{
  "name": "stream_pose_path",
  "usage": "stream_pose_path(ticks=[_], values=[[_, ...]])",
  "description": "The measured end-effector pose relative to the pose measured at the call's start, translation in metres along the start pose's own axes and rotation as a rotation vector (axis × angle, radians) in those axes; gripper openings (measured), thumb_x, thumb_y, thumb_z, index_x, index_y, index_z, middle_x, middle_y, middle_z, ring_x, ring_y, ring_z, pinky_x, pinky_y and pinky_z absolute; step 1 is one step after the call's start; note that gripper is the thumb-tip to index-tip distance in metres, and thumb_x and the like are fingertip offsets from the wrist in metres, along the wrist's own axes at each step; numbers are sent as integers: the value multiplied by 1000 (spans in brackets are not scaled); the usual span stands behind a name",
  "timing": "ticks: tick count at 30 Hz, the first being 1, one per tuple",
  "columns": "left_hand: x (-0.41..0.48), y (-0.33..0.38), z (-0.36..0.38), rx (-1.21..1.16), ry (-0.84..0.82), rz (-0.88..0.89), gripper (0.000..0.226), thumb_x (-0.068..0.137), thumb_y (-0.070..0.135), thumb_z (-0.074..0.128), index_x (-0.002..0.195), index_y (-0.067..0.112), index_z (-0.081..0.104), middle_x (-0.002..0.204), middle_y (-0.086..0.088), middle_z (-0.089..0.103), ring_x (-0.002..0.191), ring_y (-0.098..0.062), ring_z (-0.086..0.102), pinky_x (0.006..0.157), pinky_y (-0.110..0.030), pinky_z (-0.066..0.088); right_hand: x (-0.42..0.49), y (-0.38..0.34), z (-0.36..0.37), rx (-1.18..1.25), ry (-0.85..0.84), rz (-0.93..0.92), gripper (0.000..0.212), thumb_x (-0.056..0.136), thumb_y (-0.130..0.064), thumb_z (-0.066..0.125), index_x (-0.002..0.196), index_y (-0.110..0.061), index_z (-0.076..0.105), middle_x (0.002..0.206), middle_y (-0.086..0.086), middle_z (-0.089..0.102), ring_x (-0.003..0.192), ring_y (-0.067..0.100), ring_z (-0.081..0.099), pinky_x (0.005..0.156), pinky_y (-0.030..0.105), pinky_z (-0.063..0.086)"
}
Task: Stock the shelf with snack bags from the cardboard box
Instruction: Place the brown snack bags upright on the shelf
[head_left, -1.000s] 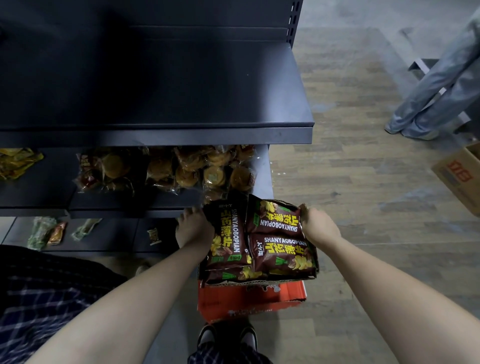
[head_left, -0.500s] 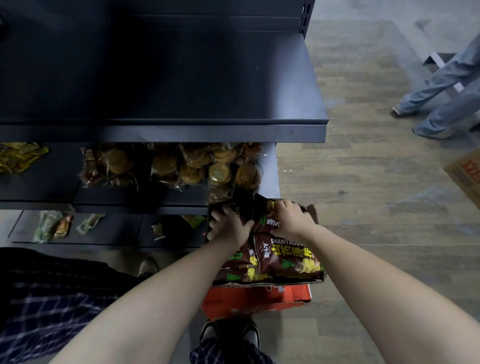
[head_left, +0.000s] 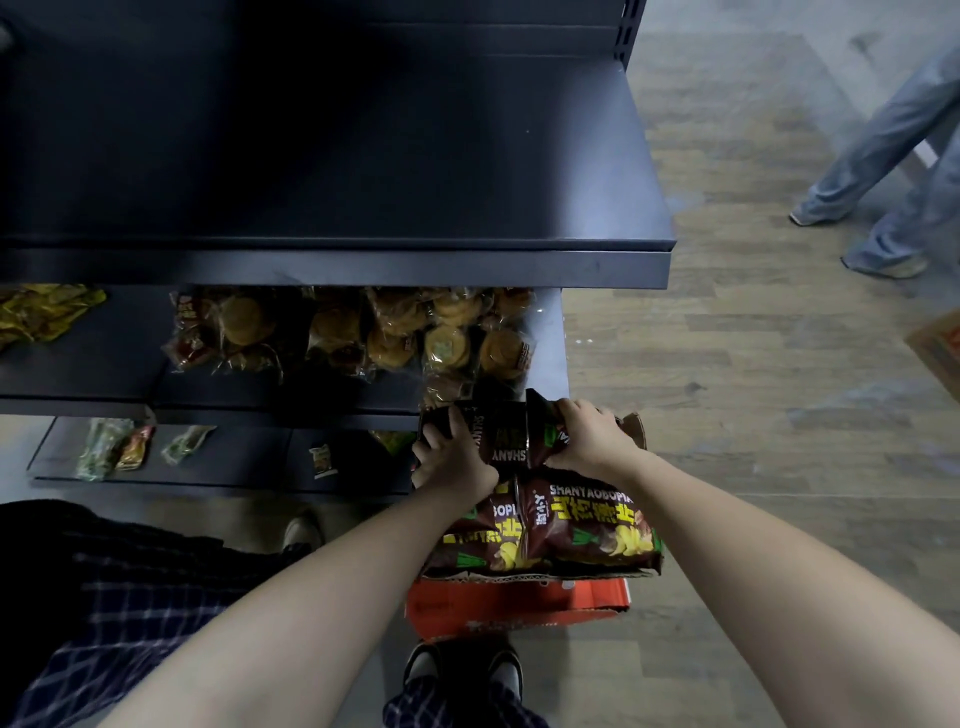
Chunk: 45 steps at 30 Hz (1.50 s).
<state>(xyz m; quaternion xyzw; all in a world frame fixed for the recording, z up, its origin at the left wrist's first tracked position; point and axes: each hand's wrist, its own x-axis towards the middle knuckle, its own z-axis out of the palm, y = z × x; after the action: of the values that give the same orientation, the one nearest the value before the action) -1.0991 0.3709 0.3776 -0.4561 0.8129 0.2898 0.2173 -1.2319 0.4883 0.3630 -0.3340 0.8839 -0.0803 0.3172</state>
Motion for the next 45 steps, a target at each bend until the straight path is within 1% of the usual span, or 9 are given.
stream_pose_path(ticks=[8, 14, 18, 21, 28, 32, 37, 42, 45], values=[[31, -15, -3, -349, 15, 13, 84, 64, 57, 63, 134, 20, 36, 125, -13, 51, 118, -38, 49, 94, -49, 45, -18, -8, -31, 146, 113, -8, 43, 77, -28, 72, 115, -17, 57, 108, 9, 65, 109, 37, 52, 80, 35, 38], [17, -7, -30, -828, 20, 101, 61, 67, 41, 66, 118, 9, 58, 106, -13, 67, 96, -29, 64, 77, -33, 46, -35, -42, -49, 641, 16, -97, 36, 78, 1, 64, 104, -22, 53, 81, -2, 58, 78, 21, 55, 60, 23, 45], [-13, 0, -56, -1254, -222, 9, 30, 96, 31, 51, 103, 5, 63, 75, -7, 66, 63, -20, 63, 57, -24, 48, -43, -66, -53, 962, -121, -45, 59, 86, 11, 41, 136, -19, 42, 121, 8, 55, 108, 33, 56, 80, 49, 55], [-28, -5, -68, -1525, -456, -59, 45, 96, 47, 43, 91, 9, 65, 71, -8, 69, 61, -18, 66, 60, -25, 54, -51, -83, -65, 1161, -138, 14, 57, 89, 15, 30, 133, -16, 50, 125, 16, 58, 104, 35, 59, 83, 58, 53], [-55, -18, -85, -1571, -565, 75, 56, 93, 58, 39, 111, 10, 64, 111, -16, 67, 105, -28, 59, 90, -41, 43, -64, -100, -74, 1415, -156, 128, 11, 90, -22, 53, 90, -15, 61, 70, 1, 62, 58, 16, 57, 58, 23, 44], [-64, -19, -89, -1444, -522, 224, 46, 94, 51, 42, 117, 15, 61, 107, -9, 71, 103, -23, 64, 85, -36, 49, -39, -99, -40, 1251, -23, 159, 100, 34, -55, 90, 120, -16, 58, 110, 15, 64, 98, 30, 66, 88, 43, 54], [-76, -23, -94, -1315, -445, 356, 49, 96, 50, 38, 123, 14, 58, 114, -8, 68, 103, -20, 66, 81, -29, 52, -87, -127, -49, 1329, -105, 62, 39, 93, -36, 57, 120, -7, 60, 106, 10, 67, 90, 23, 64, 82, 26, 53], [-91, -17, -94, -1435, -261, 346, 51, 96, 48, 41, 123, 8, 58, 116, -15, 64, 99, -23, 64, 76, -28, 50, -96, -147, -42, 1268, 69, -43, 61, 76, -65, 55, 129, -35, 52, 124, -1, 63, 113, 20, 59, 104, 39, 43], [-99, -13, -101, -1455, -130, 400, 51, 94, 54, 43, 119, 14, 61, 112, -14, 67, 97, -23, 67, 84, -34, 53, -113, -159, -56, 1245, 263, -174, 40, 96, -40, 46, 135, -33, 49, 125, -10, 58, 115, 11, 55, 97, 21, 41]])
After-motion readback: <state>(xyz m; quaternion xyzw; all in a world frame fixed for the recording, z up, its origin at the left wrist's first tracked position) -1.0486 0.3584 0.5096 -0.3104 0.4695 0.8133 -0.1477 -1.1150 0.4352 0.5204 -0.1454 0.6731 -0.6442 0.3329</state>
